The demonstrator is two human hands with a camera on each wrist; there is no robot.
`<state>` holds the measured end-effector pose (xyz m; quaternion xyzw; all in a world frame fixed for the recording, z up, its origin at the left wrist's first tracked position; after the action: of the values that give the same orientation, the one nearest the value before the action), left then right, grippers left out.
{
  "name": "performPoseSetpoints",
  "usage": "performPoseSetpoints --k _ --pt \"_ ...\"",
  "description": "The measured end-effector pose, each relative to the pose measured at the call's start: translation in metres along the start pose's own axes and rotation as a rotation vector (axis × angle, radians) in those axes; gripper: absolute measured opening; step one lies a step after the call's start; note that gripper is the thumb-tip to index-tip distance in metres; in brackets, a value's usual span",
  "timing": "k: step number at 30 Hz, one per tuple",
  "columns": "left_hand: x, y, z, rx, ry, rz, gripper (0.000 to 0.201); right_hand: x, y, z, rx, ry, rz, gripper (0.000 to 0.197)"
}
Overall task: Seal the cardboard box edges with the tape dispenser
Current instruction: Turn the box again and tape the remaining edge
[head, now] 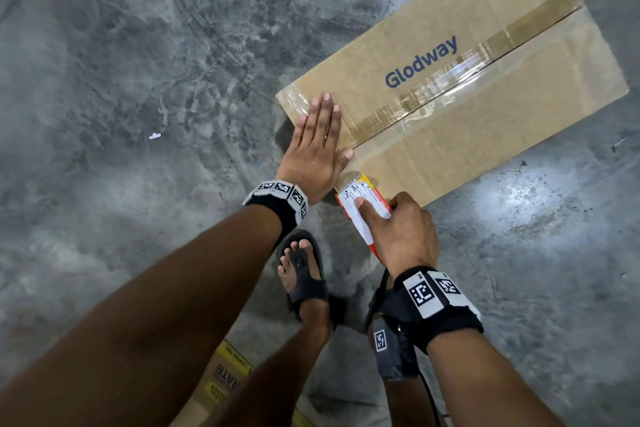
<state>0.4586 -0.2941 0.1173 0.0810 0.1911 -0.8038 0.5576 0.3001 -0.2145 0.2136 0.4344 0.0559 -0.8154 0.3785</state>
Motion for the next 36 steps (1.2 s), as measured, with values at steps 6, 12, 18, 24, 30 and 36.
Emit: performPoseSetpoints --k 6,12,18,24,30,36 --pt "0.002 -0.001 0.005 0.015 0.051 0.006 0.081 -0.002 -0.001 0.001 -0.01 -0.01 0.01 0.057" --pt "0.005 -0.003 0.004 0.03 0.108 0.059 0.088 -0.003 -0.003 -0.001 -0.013 -0.002 0.029 0.059" --pt "0.006 -0.003 0.007 0.041 0.105 0.042 0.089 -0.01 -0.014 0.003 0.062 0.011 0.031 0.058" --pt "0.007 -0.005 0.009 0.046 0.134 0.045 0.091 -0.05 -0.083 0.012 0.066 0.003 -0.045 0.053" --pt "0.007 -0.005 0.011 0.016 0.177 0.047 0.092 -0.055 -0.12 0.008 0.111 0.028 -0.136 0.046" --pt "0.006 -0.004 0.008 0.013 0.157 0.046 0.091 -0.023 -0.106 -0.017 0.041 0.011 -0.133 0.055"
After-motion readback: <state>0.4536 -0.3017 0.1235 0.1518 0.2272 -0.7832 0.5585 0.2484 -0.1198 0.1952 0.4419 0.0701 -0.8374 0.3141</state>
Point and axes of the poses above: each hand's wrist, its own x-axis towards the middle knuckle, its own z-axis out of the back of the hand, y = z × x, the point moved 2 cm from there along x, towards the middle knuckle, and after that the axes turned 2 degrees about -x, right-handed, at the moved point
